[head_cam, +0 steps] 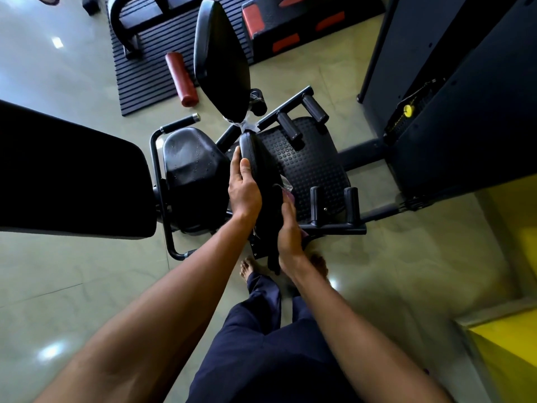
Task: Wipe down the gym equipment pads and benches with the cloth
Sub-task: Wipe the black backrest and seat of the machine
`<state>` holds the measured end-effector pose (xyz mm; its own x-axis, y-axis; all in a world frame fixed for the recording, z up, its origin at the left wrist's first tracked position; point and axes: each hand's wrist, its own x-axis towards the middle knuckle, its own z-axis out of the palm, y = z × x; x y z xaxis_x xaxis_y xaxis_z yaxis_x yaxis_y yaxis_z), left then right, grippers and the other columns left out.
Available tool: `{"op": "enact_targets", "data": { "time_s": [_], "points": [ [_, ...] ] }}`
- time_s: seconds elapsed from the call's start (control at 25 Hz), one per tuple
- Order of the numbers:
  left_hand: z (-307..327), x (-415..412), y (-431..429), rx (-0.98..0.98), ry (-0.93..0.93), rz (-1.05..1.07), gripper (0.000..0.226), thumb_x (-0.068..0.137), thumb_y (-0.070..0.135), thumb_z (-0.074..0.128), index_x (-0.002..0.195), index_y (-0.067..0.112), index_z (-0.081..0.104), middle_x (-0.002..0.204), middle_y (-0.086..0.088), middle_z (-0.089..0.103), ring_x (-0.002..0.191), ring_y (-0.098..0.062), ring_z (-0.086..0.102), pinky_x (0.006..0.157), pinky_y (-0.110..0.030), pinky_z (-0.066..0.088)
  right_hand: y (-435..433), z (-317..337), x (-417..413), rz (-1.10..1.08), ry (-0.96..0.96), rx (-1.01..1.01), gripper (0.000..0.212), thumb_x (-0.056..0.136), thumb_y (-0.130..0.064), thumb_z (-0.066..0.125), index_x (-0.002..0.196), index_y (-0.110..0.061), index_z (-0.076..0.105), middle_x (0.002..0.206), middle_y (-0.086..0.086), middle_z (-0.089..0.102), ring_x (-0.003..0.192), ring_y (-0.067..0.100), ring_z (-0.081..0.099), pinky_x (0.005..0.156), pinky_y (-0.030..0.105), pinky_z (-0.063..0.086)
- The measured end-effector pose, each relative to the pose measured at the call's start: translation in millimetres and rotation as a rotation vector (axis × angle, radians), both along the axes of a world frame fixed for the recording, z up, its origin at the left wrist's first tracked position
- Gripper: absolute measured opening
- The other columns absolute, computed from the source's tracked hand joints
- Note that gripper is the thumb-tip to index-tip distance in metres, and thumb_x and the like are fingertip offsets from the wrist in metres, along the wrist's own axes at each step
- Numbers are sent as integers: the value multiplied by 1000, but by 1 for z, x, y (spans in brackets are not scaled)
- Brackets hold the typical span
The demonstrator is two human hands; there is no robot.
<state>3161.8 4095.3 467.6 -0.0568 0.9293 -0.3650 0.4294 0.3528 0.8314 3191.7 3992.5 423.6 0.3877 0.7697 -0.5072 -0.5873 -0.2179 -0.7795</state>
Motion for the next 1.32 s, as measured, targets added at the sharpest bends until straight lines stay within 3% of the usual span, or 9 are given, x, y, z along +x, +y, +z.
{"op": "enact_targets", "data": {
  "time_s": [0.12,0.24,0.44,0.6,0.8,0.96,1.04,1.16,1.32],
  "points": [
    [3,1,0,4,-5,26,43,110,40,35,151,35,43,147,1,54,125,-9,50,100,-29,41,-13,15,-24,-37,-193,83,47,106,-39,36,152,-36,45,166,-8,29,154,8,22,125,35,23],
    [2,1,-3,-5,-19,49,42,110,42,35,151,36,44,146,0,54,129,-17,53,106,-37,45,-15,-14,-26,-47,-326,37,49,106,-42,35,154,-32,43,166,-8,28,152,5,24,121,26,26],
    [4,-1,-3,-18,-13,29,42,109,43,36,149,39,45,142,3,57,122,-13,55,107,-40,47,0,-81,-5,-83,117,-253,51,105,-41,45,151,-21,42,152,4,48,136,22,51,113,38,43],
    [7,1,-5,-22,-36,47,42,110,41,35,151,36,44,145,1,56,125,-11,53,102,-29,43,19,-85,19,19,218,-307,50,107,-48,36,142,-20,58,141,9,62,128,24,60,114,47,44],
    [8,2,-2,-15,-37,54,42,110,37,36,151,35,44,145,0,56,122,-11,53,94,-24,38,36,5,25,110,-218,83,44,109,-25,34,149,-25,51,158,-7,41,149,3,30,123,24,25],
    [9,-3,1,-47,-64,-6,42,110,40,36,151,39,43,145,0,55,123,-13,53,98,-30,44,25,-16,19,118,-468,83,50,104,-53,37,151,-60,23,171,-7,12,154,7,19,121,28,28],
    [9,-6,7,-61,-87,-62,42,109,40,37,150,38,44,144,2,55,119,-7,51,89,-17,43,30,-38,19,93,-455,-40,47,100,-62,36,147,-59,33,167,-2,22,152,9,24,123,37,27],
    [10,-11,22,-86,-119,-162,41,109,38,40,149,38,46,136,7,56,109,0,56,71,0,42,55,-96,28,50,-245,-155,70,90,-70,42,143,-26,55,147,4,55,137,18,51,118,52,37],
    [8,-15,32,-101,-141,-250,40,108,41,42,148,41,47,137,8,57,114,-4,56,84,-10,43,82,-70,32,14,-248,-218,53,97,-56,42,139,-28,56,140,4,59,132,22,55,113,51,43]
  ]
}}
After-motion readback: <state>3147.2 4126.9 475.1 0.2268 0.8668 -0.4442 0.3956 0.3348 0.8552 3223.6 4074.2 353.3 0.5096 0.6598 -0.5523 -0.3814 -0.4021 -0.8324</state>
